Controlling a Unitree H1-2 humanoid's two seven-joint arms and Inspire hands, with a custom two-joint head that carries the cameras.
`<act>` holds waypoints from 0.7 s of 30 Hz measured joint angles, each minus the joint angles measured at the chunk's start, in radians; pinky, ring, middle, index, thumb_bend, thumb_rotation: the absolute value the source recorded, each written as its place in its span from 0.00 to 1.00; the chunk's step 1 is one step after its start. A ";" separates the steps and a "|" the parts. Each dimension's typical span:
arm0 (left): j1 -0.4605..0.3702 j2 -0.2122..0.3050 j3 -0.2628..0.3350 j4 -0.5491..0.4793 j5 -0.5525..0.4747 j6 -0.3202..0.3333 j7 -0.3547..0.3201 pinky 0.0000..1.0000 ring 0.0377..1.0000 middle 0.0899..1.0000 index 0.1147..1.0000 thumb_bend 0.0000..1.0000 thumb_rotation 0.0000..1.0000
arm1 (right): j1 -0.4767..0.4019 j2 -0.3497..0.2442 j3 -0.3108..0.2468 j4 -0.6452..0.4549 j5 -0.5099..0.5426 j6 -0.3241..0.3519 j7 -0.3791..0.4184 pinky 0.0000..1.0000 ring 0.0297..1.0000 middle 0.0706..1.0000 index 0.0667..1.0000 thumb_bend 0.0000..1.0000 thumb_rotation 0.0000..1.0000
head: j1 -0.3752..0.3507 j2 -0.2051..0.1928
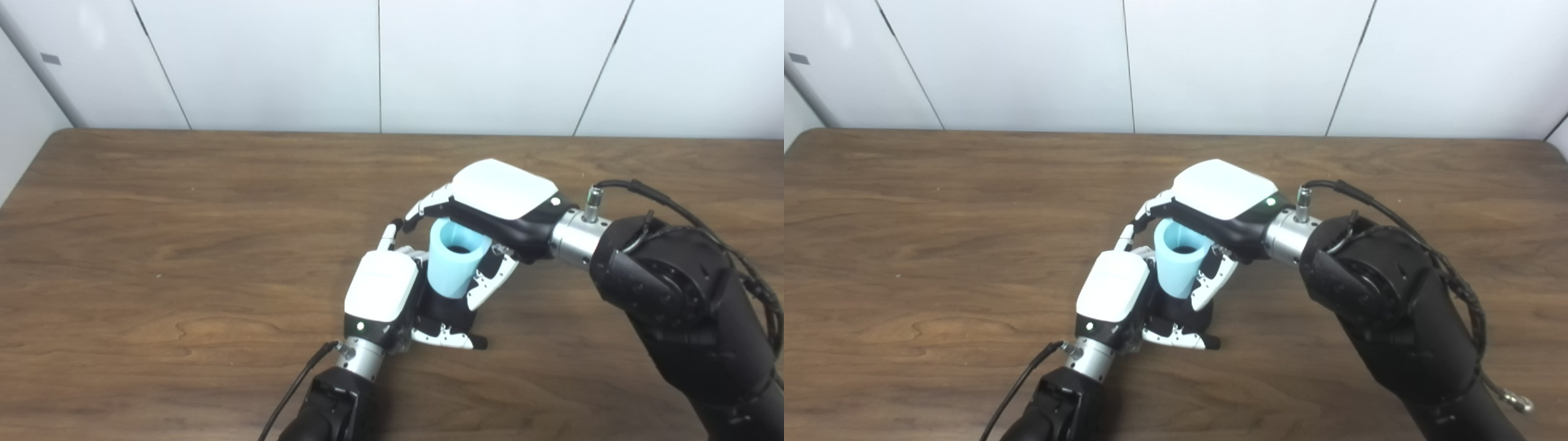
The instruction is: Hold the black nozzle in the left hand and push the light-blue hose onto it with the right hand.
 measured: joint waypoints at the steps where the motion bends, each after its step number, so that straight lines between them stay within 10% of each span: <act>1: 0.000 0.000 0.000 0.000 0.000 -0.002 -0.001 0.99 0.60 0.41 0.45 0.52 0.00 | -0.002 -0.006 0.001 -0.006 -0.007 -0.001 0.009 0.85 0.91 0.85 0.82 0.96 0.37 | 0.000 0.000; 21: 0.000 0.000 0.000 0.000 0.001 -0.009 -0.008 0.99 0.60 0.42 0.43 0.52 0.00 | -0.009 -0.001 -0.045 -0.061 0.008 0.040 0.052 0.85 0.94 0.90 0.87 0.98 0.32 | -0.003 0.005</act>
